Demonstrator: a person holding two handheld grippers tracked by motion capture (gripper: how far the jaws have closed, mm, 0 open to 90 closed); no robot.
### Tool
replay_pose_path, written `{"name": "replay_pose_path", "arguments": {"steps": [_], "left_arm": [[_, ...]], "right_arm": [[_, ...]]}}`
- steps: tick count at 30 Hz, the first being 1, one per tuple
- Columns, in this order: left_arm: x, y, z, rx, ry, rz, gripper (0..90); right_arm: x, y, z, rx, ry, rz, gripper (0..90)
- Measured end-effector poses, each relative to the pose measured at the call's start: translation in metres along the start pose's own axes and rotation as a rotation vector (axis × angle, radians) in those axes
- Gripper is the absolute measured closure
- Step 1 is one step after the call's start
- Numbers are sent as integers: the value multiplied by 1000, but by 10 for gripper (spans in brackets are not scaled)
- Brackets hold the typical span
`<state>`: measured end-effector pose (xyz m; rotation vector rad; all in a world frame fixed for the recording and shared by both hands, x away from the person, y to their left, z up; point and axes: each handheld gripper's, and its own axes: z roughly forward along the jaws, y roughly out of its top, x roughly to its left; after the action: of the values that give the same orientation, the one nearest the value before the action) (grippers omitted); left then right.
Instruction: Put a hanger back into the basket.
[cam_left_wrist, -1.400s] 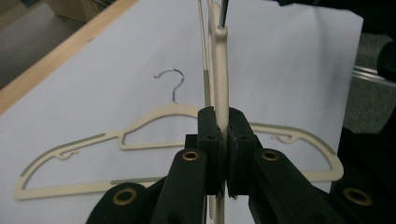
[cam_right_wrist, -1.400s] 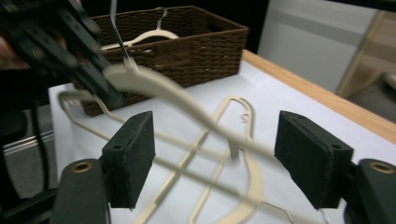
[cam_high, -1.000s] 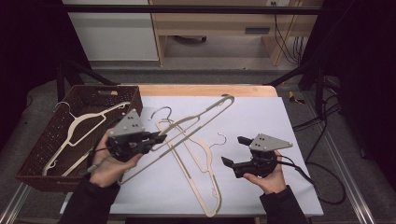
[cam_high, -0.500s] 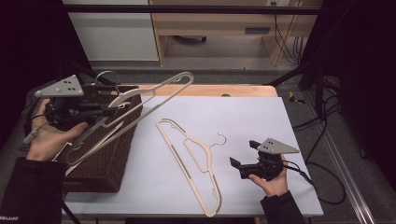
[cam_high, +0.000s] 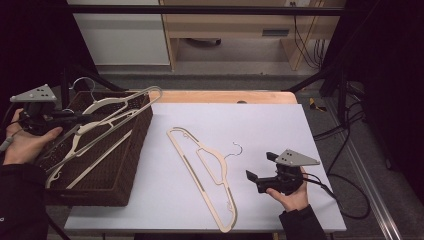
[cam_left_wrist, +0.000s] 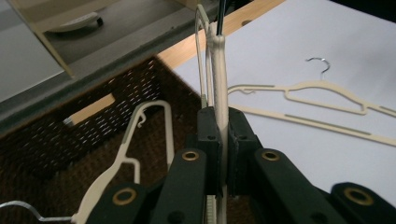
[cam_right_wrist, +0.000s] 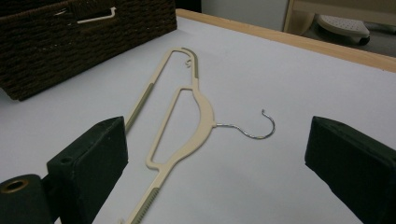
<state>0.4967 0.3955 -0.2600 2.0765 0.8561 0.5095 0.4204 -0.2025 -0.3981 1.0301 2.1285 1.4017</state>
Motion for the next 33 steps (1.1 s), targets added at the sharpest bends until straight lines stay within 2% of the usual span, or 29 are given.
{"name": "replay_pose_path", "arguments": {"steps": [10,14,17,19,24,27,31,33], "left_arm": [[38,-31,1,-31,6,-87,862],[45,-38,0,-29,0,-106,862],[50,-51,-1,-24,6,-145,862],[51,-58,1,16,17,-155,862],[47,-68,11,27,-8,-179,862],[41,-74,27,55,2,-212,860],[37,-81,37,57,12,-247,859],[37,-85,40,65,16,-280,855]], "right_arm": [[-1,-1,1,3,0,-6,61],[-1,-2,1,6,1,-2,61],[-2,-2,2,7,0,-1,62],[-2,-2,2,6,2,0,62],[-2,-2,1,3,1,3,63],[-2,-2,1,6,6,2,64],[-2,-2,1,4,4,5,66],[-2,-1,1,2,6,5,67]]}}
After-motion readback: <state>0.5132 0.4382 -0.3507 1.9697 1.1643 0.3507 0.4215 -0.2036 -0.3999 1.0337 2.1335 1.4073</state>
